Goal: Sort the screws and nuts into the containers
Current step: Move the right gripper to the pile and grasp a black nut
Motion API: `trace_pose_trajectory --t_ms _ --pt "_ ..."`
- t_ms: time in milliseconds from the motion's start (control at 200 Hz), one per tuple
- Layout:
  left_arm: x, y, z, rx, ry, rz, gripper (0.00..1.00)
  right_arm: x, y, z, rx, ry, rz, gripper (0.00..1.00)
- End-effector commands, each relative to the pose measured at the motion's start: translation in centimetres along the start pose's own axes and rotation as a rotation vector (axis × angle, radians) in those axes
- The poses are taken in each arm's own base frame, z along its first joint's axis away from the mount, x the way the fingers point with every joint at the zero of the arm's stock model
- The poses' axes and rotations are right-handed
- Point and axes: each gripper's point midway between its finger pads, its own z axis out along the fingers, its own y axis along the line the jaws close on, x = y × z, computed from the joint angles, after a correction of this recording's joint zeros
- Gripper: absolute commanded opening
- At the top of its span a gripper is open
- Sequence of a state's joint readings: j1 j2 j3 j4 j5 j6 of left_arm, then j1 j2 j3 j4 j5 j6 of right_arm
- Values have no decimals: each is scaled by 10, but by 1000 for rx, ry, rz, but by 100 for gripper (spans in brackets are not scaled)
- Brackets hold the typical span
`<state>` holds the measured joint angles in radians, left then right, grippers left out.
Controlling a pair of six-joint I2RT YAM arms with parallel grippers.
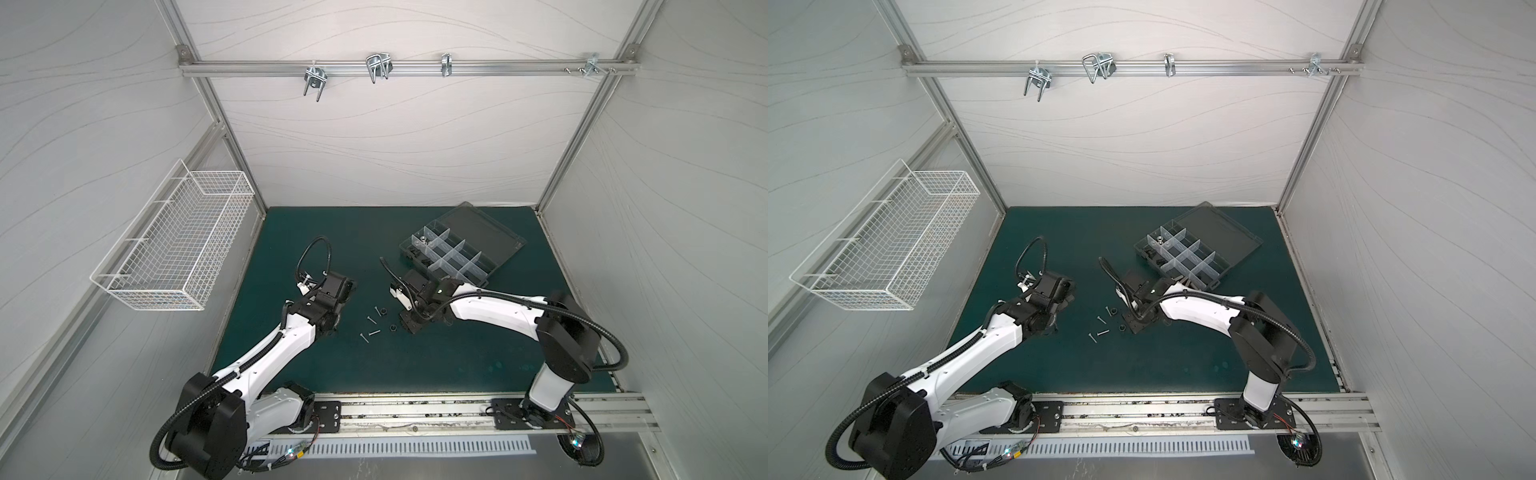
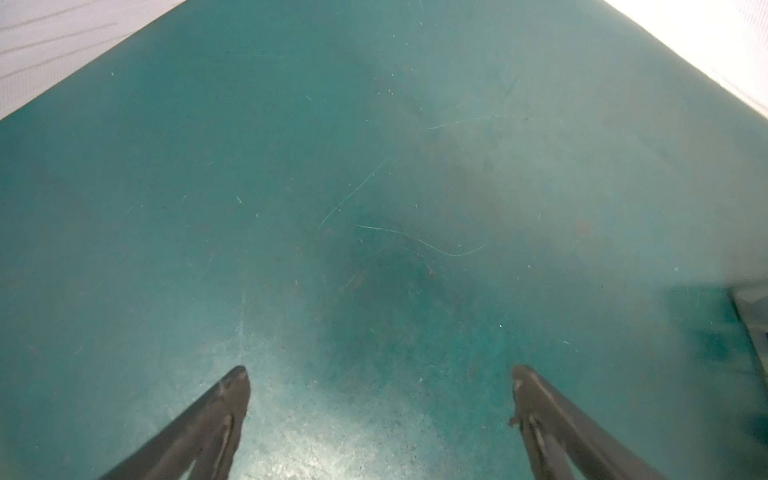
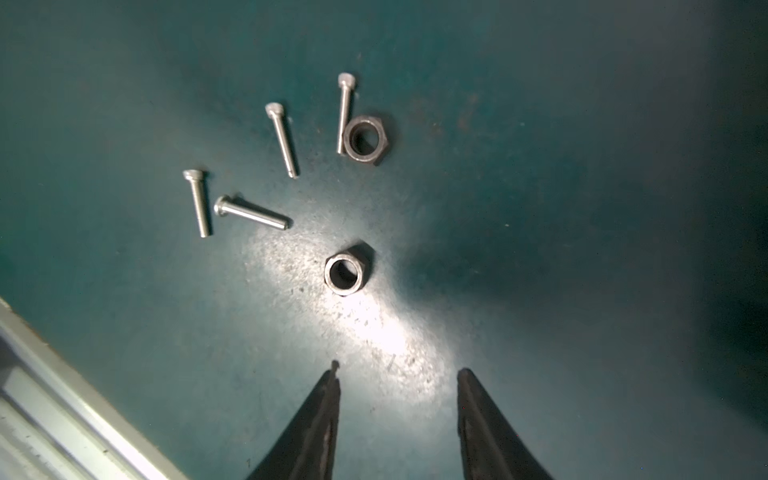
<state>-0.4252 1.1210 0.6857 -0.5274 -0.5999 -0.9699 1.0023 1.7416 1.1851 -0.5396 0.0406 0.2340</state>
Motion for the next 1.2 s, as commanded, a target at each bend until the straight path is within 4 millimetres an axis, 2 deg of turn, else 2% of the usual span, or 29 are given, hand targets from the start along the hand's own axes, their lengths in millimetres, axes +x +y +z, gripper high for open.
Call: trace_pose_trajectory --t_ms 0,250,525,635,900,1191 --pt "-9 10 -3 -33 -43 -43 99 -7 11 7 -1 6 -71 48" --pt "-10 12 -4 -38 -50 -57 99 -8 25 31 14 60 -146 49" --pt "-11 13 -5 -44 -54 -58 99 -5 21 58 41 120 -156 48" --pt "-11 14 -5 -46 -53 -59 99 2 18 67 54 156 -155 43" --pt "-10 13 -3 -47 -51 -59 99 19 12 66 71 212 -139 40" --pt "-8 14 -2 -47 -41 -65 99 32 11 62 66 244 -112 29"
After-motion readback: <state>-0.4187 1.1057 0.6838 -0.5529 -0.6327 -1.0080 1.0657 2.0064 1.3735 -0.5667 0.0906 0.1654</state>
